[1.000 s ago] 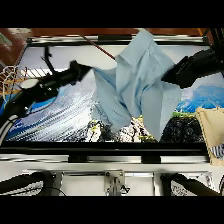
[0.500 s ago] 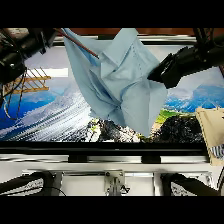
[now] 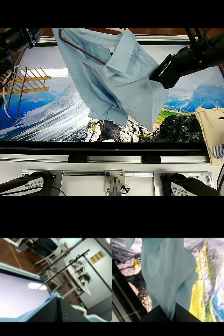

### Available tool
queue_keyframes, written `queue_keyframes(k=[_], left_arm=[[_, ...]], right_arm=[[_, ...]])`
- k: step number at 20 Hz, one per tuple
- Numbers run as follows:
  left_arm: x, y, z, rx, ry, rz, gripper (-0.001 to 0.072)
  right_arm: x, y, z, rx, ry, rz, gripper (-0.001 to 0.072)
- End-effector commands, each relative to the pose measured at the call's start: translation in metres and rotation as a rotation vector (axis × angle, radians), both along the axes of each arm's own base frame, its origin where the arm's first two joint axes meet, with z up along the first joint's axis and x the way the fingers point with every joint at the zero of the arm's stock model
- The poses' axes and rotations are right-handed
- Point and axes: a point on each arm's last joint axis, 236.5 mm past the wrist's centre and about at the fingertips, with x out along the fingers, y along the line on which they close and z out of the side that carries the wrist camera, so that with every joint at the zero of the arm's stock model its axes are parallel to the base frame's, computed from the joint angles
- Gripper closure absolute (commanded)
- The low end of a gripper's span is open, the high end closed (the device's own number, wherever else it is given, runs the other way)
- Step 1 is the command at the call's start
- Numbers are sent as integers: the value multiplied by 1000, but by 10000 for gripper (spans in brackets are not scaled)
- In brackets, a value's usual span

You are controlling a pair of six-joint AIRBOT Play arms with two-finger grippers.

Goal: Fold the shirts.

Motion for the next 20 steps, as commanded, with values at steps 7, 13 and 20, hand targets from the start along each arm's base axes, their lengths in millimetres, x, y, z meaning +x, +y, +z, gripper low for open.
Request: queue_keyframes(k=[7, 13, 20], left_arm=[[-1, 24, -36, 161, 69, 9, 659], [-9, 6, 7, -45, 6, -48, 658], [-27, -34, 33, -165, -26, -156, 658]], right_arm=[[12, -12, -3, -47, -35, -42, 635], [17, -20, -14, -94, -20, -50, 635], [21, -1, -36, -139, 24, -22, 635]])
